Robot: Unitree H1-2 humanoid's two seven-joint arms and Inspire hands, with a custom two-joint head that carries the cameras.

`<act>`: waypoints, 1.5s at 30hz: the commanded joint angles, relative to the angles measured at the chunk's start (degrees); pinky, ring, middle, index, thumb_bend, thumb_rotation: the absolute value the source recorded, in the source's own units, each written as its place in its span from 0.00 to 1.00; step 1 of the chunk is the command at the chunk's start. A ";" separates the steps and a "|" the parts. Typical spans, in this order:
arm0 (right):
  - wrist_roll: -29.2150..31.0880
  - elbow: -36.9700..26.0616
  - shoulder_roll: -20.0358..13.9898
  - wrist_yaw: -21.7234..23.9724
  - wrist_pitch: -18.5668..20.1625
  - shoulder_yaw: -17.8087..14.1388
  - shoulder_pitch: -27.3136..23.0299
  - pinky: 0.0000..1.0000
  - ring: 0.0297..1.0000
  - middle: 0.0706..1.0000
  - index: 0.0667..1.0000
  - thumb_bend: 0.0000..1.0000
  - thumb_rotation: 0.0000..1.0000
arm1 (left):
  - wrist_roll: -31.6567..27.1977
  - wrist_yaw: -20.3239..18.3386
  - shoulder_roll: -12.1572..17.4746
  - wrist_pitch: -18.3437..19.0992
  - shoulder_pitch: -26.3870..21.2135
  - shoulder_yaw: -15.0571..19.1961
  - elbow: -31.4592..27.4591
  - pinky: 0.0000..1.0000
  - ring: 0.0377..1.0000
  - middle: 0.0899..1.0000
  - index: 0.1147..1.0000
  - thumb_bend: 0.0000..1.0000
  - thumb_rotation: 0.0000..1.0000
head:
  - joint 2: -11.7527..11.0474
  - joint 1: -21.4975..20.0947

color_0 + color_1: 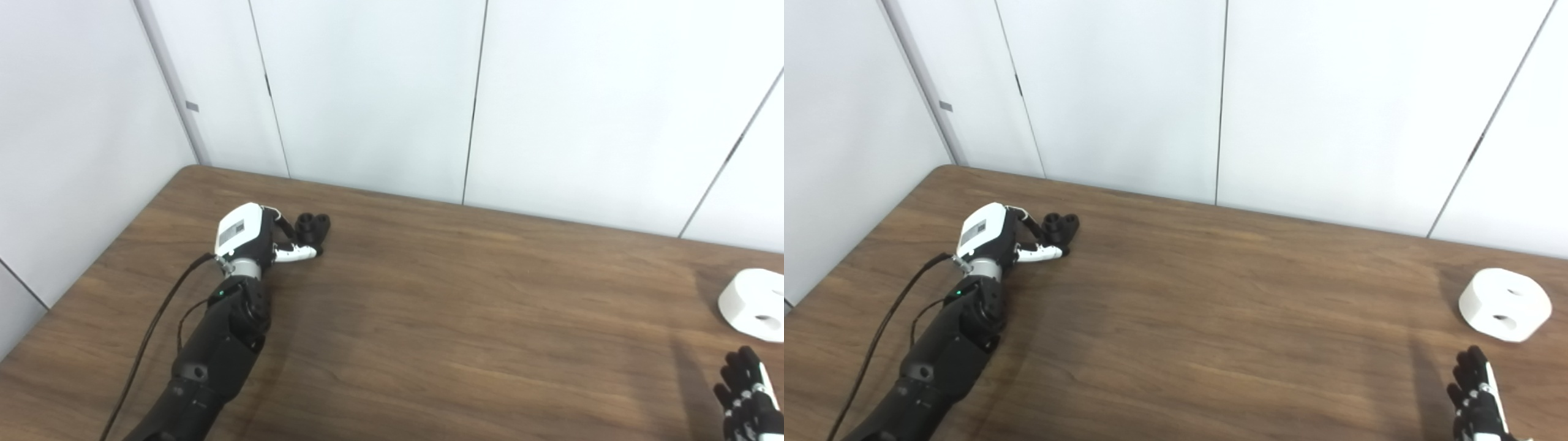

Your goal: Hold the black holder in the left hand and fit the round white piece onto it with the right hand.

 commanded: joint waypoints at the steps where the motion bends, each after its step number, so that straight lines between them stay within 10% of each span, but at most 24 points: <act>1: 1.03 -1.57 0.26 0.25 -1.75 0.27 7.06 1.00 1.00 0.99 1.00 0.60 1.00 | 0.05 1.90 0.78 -1.18 -1.75 0.57 0.21 1.00 0.89 0.76 0.42 0.53 0.06 | 0.01 0.09; 22: 0.43 -1.90 0.32 0.05 -1.41 0.45 7.07 1.00 1.00 0.98 1.00 0.59 1.00 | -1.42 -0.51 1.00 -1.41 -0.46 -0.11 -1.90 0.99 0.90 0.77 0.42 0.52 0.05 | 0.10 -0.68; 34: 0.36 -1.95 0.46 0.03 -1.23 0.61 7.04 1.00 1.00 0.96 1.00 0.58 1.00 | -3.74 -9.16 -1.04 4.19 7.14 0.37 -19.51 0.88 0.91 0.78 0.42 0.52 0.05 | 0.31 -1.15; 45: 0.33 -2.51 1.14 -0.48 0.32 0.99 6.76 1.00 0.99 0.95 1.00 0.58 1.00 | -4.25 -16.73 -1.06 1.56 14.44 -2.04 -34.35 0.83 0.88 0.78 0.42 0.52 0.04 | 1.17 -5.07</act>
